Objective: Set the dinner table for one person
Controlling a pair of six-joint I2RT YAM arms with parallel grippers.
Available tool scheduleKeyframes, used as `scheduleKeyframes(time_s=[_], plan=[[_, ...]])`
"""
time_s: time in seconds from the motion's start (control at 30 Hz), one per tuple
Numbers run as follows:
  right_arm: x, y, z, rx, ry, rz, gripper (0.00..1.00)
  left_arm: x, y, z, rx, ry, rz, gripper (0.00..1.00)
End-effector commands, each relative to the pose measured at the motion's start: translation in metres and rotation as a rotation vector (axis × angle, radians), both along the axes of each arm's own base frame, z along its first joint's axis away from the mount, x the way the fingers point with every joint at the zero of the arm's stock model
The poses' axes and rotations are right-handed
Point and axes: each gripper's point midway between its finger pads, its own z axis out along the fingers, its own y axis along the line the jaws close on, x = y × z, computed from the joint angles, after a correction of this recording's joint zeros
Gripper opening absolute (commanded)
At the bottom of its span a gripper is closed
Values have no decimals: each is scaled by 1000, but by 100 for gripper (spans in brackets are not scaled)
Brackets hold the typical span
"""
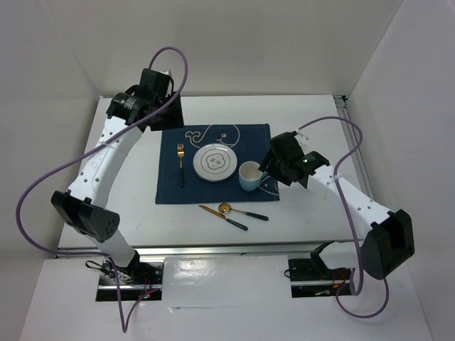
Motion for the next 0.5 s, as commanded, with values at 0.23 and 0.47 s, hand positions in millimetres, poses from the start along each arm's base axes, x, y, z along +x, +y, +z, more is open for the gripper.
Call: scheduleKeyframes(time_s=[0.23, 0.47], plan=[[39, 25, -9, 111, -11, 164, 70, -16, 7, -16, -4, 28, -32, 63], [48, 35, -33, 99, 41, 178, 53, -20, 8, -24, 2, 47, -32, 63]])
